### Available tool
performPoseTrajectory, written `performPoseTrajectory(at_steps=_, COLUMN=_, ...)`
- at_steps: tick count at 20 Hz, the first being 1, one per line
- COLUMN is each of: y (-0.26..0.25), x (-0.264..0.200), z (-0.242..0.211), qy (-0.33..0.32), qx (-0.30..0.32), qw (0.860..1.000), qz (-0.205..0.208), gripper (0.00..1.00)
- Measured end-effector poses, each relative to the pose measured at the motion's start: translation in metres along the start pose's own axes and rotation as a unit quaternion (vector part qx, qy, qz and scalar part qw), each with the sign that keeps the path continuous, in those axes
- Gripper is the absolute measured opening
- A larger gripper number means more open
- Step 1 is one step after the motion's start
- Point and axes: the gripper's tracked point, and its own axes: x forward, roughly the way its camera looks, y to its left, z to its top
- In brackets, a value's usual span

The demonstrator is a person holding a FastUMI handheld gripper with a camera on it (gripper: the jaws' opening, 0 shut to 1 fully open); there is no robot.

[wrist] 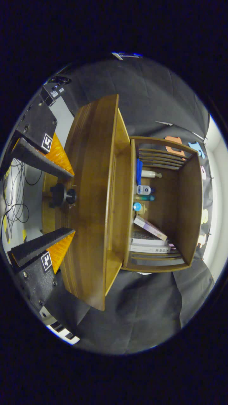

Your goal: Pull open the drawer, take out the items inside it, and place them on the countertop above the cabinet.

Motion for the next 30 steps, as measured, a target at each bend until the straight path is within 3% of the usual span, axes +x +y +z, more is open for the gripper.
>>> performPoseTrajectory(at_steps=13, y=0.003, x=0.019, z=-0.005, qy=0.004, qx=0.003, qw=1.000, qz=-0.006, gripper=0.99)
performPoseTrajectory(at_steps=17, y=0.005, x=0.019, z=-0.001, qy=0.004, qx=0.034, qw=0.999, qz=-0.010, gripper=0.99)
performPoseTrajectory(at_steps=30, y=0.003, x=0.034, z=0.012, qy=-0.008, qx=0.006, qw=1.000, qz=-0.005, gripper=0.98)
